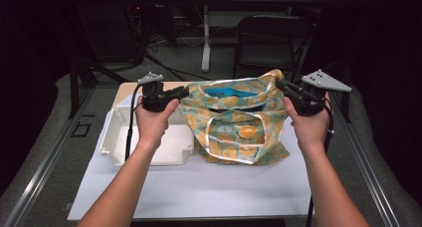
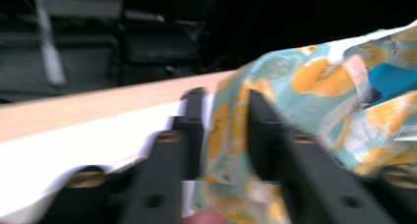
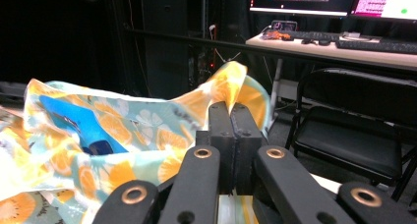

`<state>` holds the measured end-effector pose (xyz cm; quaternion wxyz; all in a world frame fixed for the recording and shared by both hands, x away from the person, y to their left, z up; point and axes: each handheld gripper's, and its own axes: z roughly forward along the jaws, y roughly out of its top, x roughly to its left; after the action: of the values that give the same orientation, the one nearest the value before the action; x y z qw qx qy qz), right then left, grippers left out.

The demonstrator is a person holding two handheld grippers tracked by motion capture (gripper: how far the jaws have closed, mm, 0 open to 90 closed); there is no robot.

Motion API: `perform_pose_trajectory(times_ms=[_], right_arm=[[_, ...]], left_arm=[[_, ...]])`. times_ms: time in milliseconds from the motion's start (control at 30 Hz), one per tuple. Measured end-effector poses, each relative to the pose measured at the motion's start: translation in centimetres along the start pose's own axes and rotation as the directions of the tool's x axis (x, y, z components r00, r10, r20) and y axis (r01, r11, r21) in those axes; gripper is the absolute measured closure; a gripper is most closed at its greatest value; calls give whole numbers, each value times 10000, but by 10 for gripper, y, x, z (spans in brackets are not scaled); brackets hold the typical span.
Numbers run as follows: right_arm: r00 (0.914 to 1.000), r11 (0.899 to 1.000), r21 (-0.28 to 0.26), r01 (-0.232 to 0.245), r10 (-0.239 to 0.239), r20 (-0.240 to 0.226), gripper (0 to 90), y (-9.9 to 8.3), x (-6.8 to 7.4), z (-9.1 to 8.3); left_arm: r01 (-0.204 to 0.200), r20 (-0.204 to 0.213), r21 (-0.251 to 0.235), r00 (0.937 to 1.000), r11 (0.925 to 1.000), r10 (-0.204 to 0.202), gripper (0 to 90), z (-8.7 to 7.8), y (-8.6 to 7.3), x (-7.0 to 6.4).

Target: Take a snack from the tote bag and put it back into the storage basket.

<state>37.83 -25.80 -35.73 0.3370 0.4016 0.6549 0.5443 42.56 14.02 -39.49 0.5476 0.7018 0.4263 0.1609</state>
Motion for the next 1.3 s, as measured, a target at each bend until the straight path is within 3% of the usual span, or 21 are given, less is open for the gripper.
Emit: perform_pose_trajectory(times_ms=[33, 133, 267, 333, 367, 400, 467, 533, 567, 633, 767, 833, 867, 967, 1133, 1200, 1300], right_arm=[[10000, 10000, 58, 15, -14, -67, 900, -2, 0, 1], [9999, 10000, -7, -76, 76, -90, 900, -5, 0, 1], [10000, 10000, 5, -61, 61, -43, 900, -6, 1, 1], [10000, 10000, 55, -68, 69, -60, 900, -8, 1, 2], [10000, 9999, 83, -84, 84, -54, 900, -8, 1, 2], [9998, 9999, 58, -145, 146, -109, 900, -9, 2, 2], [9998, 9999, 59, -153, 154, -124, 900, -9, 3, 2], [9998, 9999, 80, -61, 63, -177, 900, -8, 5, 2], [9998, 9999, 80, -61, 63, -177, 900, -8, 5, 2], [9998, 10000, 60, -74, 75, -206, 900, -7, 5, 1], [9995, 9999, 107, 22, -19, -309, 900, -7, 4, 1], [9996, 9999, 117, 90, -87, -275, 900, -8, 3, 0], [9996, 9999, 84, 74, -72, -272, 900, -8, 2, 0], [9997, 9999, 88, 78, -76, -231, 900, -8, 1, -2], [9993, 9993, 14, 369, -369, -84, 900, -2, 3, -3], [9992, 9992, 24, 393, -393, -88, 900, 0, 3, -3], [9973, 9974, 19, 719, -719, 176, 900, 9, 3, 0]], left_arm=[[-236, -52, -109, 9997, 9997, 235, 586, -4, 1, -3], [-899, -220, -666, 9958, 9937, 886, 508, -17, 4, -14], [-1666, -37, -1270, 9859, 9778, 1675, 504, -33, 6, -30], [-2158, 293, -1140, 9750, 9698, 2204, 510, -32, 5, -41], [-2455, 431, -949, 9672, 9647, 2504, 510, -30, 5, -47], [-2898, 367, -465, 9558, 9560, 2916, 490, -19, 3, -56], [-2961, 433, -287, 9538, 9547, 2972, 461, -14, 2, -58], [-2881, 380, 331, 9572, 9570, 2868, 382, 4, -1, -57], [-2881, 380, 331, 9572, 9570, 2868, 381, 4, -1, -57], [-2913, 342, 511, 9565, 9553, 2898, 398, 11, -3, -56], [-3171, 192, 779, 9484, 9452, 3165, 704, 15, -1, -57], [-3102, 410, 684, 9505, 9482, 3080, 887, 11, 2, -54], [-3102, 410, 684, 9505, 9482, 3080, 898, 11, 2, -54], [-2612, 664, 92, 9633, 9652, 2600, 900, 2, 6, -48], [-1307, 1342, -902, 9807, 9873, 1421, 900, -7, 20, -37], [-847, 1424, -1005, 9849, 9913, 986, 900, -5, 26, -31], [-271, 1308, -1308, 9904, 9910, 444, 900, 0, 34, -23]])
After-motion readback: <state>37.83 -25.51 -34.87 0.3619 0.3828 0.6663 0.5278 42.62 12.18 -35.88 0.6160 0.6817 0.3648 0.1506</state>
